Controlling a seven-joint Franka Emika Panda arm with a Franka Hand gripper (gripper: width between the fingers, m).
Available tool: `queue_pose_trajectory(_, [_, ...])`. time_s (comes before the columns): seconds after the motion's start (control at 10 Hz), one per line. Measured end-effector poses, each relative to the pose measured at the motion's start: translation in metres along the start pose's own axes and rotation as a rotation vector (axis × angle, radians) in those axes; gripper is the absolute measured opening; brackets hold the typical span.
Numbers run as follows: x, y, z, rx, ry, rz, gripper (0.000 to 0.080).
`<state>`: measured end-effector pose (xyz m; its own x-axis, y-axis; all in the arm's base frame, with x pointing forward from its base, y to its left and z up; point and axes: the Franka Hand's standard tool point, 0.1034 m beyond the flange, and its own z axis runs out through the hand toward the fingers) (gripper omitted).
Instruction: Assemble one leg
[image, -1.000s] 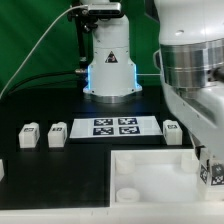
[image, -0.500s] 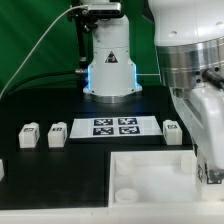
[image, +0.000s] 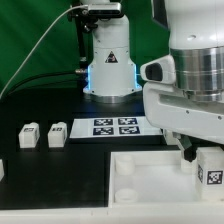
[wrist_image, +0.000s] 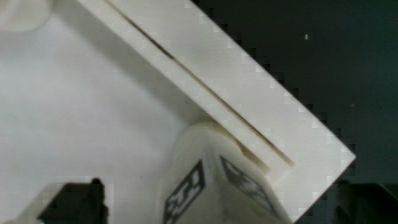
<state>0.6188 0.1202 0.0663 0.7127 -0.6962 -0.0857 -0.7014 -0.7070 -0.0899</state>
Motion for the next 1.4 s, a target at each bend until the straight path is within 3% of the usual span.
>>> queue_pose_trajectory(0.4, [0.0055,0.0041,-0.0009,-0.013,0.019,-0.606,0.0649])
queue_pose_trajectory(0.5, [0.0058,0.0045,-0.0006,-0.013,0.019,-0.611,0.0649])
queue_pose_trajectory(0.6, [0.0055,0.0045,-0.0001,-0.013,0.018,-0.596,0.0596])
queue_pose_trajectory(0.7, [0.0056,0.0047,0.0001,-0.012,0.018,-0.552,0.0456])
queue_pose_trajectory(0.8, [0.0054,0.0046,0.0002,-0.010,0.017,-0.514,0.0456])
queue_pose_trajectory(0.9, [0.0049,0.0042,0.0003,-0.008,0.017,-0.393,0.0309])
queue_pose_trajectory(1.3, [0.0043,0.0015,0.0009,0.001,0.014,-0.020,0.0291])
queue_pose_trajectory(1.4, [0.0052,-0.0012,0.0016,-0.003,0.006,0.176,0.0291])
